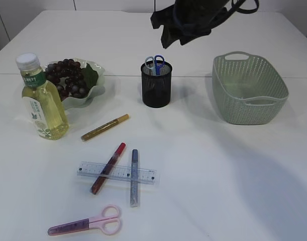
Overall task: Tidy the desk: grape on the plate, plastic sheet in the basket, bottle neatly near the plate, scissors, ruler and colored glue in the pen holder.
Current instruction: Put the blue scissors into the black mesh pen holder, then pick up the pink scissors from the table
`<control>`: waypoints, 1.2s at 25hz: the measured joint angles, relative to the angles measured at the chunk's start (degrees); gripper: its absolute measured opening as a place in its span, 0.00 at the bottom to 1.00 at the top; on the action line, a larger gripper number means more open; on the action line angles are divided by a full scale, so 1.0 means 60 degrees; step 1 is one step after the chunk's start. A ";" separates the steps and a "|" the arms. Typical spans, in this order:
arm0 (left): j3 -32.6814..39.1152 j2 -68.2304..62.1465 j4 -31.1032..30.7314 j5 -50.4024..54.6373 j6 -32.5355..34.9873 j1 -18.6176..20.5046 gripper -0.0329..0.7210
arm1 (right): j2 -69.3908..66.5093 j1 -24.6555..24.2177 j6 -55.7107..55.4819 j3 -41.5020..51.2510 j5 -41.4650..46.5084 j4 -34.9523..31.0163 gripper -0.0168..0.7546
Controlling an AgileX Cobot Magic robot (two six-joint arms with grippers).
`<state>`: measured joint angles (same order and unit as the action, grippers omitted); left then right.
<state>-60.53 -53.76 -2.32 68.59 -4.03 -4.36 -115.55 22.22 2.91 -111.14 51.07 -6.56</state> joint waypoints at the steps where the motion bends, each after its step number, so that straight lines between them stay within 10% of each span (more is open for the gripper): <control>1: 0.0000 0.0000 0.0000 0.0000 0.0000 0.0000 0.59 | 0.0116 0.0000 0.0000 0.0000 0.0695 -0.0121 0.50; 6: 0.0000 0.0000 0.0017 0.0000 0.0000 0.0000 0.59 | 0.0236 0.0000 0.0000 0.0000 0.3123 -0.0379 0.50; 16: 0.0000 0.0000 0.0110 0.0042 0.0671 0.0000 0.59 | 0.0242 0.0000 -0.0485 0.0228 0.3311 -0.0399 0.50; 30: 0.0000 -0.1027 0.0825 0.0446 0.3050 -0.0653 0.59 | 0.3107 0.0000 -0.0641 0.4678 0.3293 -0.0279 0.50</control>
<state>-60.53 -59.93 2.63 71.27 14.27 -8.28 -96.91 22.22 -0.93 -83.07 70.83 -8.23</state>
